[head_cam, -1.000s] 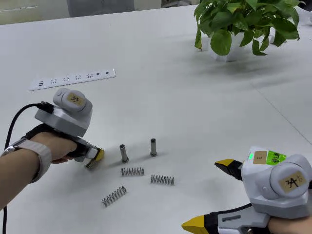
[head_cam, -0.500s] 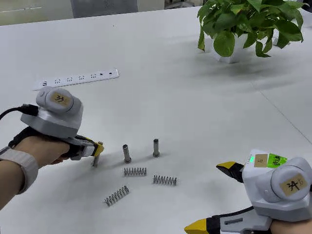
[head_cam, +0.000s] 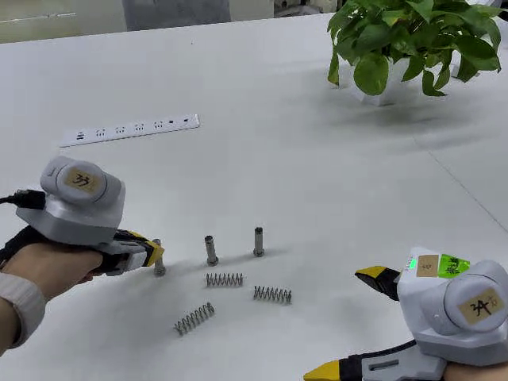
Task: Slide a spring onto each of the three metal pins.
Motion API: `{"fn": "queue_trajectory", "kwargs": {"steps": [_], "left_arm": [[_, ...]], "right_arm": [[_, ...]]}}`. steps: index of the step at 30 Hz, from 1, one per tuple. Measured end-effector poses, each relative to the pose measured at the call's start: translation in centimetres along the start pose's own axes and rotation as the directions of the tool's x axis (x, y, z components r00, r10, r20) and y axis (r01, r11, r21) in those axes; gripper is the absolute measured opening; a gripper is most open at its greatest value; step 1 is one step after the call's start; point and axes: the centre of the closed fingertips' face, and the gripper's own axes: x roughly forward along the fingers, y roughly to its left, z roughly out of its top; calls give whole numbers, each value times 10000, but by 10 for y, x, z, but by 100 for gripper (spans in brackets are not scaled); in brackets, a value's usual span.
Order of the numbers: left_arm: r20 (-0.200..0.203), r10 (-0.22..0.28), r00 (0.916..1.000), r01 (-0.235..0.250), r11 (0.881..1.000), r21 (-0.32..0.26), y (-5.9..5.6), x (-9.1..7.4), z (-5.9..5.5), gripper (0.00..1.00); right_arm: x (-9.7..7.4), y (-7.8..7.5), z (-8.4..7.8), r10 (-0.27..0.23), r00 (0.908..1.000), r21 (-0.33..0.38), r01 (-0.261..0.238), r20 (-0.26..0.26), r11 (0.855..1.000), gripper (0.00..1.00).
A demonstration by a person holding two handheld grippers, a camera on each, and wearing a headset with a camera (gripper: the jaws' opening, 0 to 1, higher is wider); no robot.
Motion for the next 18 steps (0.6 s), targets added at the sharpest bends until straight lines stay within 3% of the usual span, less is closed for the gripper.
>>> {"fn": "queue_trajectory", "kwargs": {"steps": [8,18], "left_arm": [[224,69,9997,-74,9997,228,-5,-3,-3,8],[112,95,9999,-101,9987,504,-9,-6,-6,8]], "right_arm": [[0,-2,1,-52,9999,-151,54,99,9999,94],[-1,-5,6,-236,9993,-287,245,303,9993,96]]}}
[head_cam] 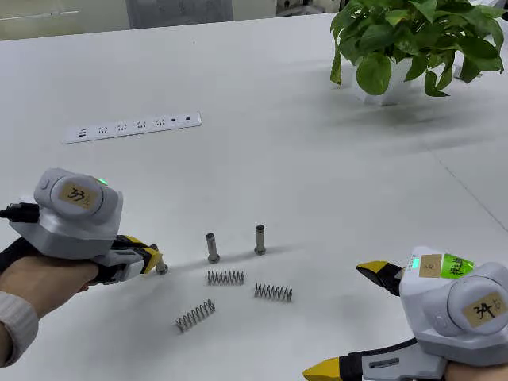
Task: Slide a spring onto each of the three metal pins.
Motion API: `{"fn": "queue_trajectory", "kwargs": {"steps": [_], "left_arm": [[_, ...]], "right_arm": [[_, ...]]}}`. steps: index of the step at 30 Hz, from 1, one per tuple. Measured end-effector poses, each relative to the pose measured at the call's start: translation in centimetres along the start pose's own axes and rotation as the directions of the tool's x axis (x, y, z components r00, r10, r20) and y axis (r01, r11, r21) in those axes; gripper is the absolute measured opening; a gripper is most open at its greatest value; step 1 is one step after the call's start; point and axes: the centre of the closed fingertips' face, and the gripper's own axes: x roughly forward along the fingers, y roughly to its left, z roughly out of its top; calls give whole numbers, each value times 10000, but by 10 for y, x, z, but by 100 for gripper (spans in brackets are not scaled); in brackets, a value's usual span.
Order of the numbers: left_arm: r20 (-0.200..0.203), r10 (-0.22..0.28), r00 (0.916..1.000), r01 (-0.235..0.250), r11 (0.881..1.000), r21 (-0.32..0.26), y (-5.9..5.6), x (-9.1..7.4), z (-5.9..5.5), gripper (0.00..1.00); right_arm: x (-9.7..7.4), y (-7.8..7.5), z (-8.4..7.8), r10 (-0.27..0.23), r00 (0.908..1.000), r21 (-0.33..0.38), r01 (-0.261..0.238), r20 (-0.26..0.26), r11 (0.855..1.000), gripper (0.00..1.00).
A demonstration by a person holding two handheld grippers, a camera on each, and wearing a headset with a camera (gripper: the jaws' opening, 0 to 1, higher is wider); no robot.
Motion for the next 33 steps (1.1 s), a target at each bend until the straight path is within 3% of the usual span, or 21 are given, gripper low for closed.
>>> {"fn": "queue_trajectory", "kwargs": {"steps": [7,19,26,30,33], "left_arm": [[49,17,10000,-16,10000,-56,1,0,0,8],[8,-4,10000,4,9998,-202,0,1,-6,11],[65,30,10000,-28,9998,-206,1,2,-8,22],[197,149,9997,-146,9998,-164,5,2,-9,37],[308,33,9995,-24,9996,-277,3,0,-10,44]], "right_arm": [[-2,-6,5,-303,9992,17,303,276,9995,98],[-1,-3,3,-162,9997,3,162,176,9999,98],[-1,-3,3,-177,9997,-6,178,183,9998,99],[-1,-3,3,-174,9997,-15,175,177,9998,99],[-1,-3,4,-199,9996,41,198,193,9998,99]]}}
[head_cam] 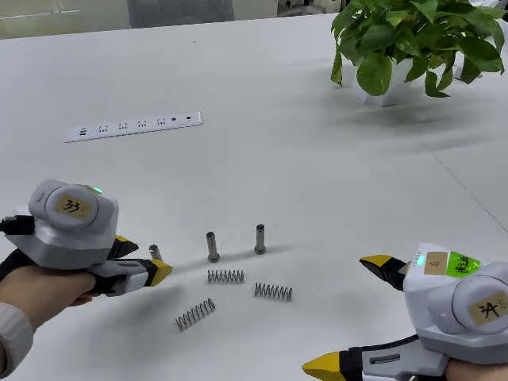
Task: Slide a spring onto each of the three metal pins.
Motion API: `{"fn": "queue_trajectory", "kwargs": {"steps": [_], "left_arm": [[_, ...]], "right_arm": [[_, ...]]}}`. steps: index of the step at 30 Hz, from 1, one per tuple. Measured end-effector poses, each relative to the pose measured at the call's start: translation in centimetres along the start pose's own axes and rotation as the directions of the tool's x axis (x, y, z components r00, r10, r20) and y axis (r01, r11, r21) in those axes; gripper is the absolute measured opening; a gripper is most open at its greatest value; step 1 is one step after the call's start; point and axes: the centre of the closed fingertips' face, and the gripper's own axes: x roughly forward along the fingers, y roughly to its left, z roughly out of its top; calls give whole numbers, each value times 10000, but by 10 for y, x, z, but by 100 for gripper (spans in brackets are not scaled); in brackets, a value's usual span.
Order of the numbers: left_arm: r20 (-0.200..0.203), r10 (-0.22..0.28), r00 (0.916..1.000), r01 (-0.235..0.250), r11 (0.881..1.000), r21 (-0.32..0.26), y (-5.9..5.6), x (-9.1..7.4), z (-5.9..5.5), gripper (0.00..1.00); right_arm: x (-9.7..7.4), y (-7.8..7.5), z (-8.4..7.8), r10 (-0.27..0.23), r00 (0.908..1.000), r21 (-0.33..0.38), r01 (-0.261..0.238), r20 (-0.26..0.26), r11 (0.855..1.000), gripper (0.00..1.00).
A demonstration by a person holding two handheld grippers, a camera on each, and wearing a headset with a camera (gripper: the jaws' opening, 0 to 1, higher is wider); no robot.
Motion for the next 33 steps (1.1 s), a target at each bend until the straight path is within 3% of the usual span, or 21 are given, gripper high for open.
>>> {"fn": "queue_trajectory", "kwargs": {"steps": [4,11,14,16,18,20,24,25,33], "left_arm": [[188,-159,9997,164,9996,-239,-2,-6,-4,54],[607,-429,9972,439,9989,-151,-11,-20,-9,74],[1033,-559,9931,570,9983,-73,-14,-24,-8,86],[1038,-472,9935,464,9989,94,-13,-25,-12,99],[1143,-538,9920,521,9985,178,-19,-29,-14,100],[1428,-820,9864,854,9962,-177,-23,-33,-15,100],[1791,-838,9803,895,9957,-238,-23,-39,-18,100],[1936,-936,9766,1016,9943,-315,-33,-40,-16,100],[2411,-796,9672,986,9928,-677,-46,-42,-20,97]], "right_arm": [[-1,-1,1,-51,10000,98,51,52,9999,99],[-1,-4,-1,-92,9999,166,91,60,9998,99],[-1,-4,-1,-80,10000,177,79,48,9998,99],[-1,-4,-2,-71,10000,151,70,33,9999,99],[-1,-3,-2,-57,10000,134,57,22,9999,99],[-1,-3,-2,-54,10000,109,54,-2,9999,99],[-1,-2,-2,-8,10000,96,8,-24,10000,99],[-1,-1,-2,7,10000,84,-7,-30,10000,99],[0,1,-3,100,9999,25,-100,-93,9999,99]]}}
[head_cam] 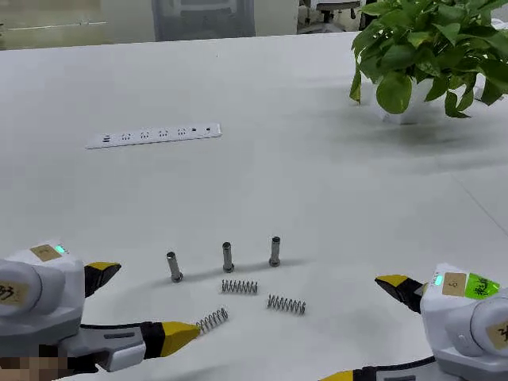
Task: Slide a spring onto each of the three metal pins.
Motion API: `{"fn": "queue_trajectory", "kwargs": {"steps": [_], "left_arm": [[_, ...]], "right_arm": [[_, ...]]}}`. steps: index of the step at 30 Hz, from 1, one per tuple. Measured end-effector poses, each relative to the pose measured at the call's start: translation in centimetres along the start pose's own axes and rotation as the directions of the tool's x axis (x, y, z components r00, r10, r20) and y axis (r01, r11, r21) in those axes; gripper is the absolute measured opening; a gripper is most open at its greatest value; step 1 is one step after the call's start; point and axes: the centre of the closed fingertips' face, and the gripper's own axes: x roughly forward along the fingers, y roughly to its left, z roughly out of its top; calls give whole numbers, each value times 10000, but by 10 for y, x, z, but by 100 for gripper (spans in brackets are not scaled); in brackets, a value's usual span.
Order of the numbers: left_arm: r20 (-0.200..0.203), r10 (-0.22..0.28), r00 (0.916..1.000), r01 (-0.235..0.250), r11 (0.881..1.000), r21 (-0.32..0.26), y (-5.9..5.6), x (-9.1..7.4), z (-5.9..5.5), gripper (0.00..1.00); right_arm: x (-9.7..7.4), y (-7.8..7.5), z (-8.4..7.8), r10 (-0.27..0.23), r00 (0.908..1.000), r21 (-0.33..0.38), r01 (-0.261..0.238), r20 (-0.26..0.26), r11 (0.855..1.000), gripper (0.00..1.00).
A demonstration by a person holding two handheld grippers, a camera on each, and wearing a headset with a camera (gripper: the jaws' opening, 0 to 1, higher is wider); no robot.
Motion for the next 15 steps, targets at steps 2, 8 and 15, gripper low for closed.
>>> {"fn": "queue_trajectory", "kwargs": {"steps": [2,8,15], "left_arm": [[-34,35,10000,-35,10000,-74,1,3,-5,97],[-181,-12,9998,12,10000,-15,-4,3,-11,94],[-281,-103,9996,107,9998,140,-11,10,-16,84]], "right_arm": [[0,0,-1,5,10000,-20,-5,-6,10000,99],[0,0,-1,11,10000,-50,-11,-2,10000,99],[0,1,0,7,10000,-73,-7,-3,10000,99]]}}
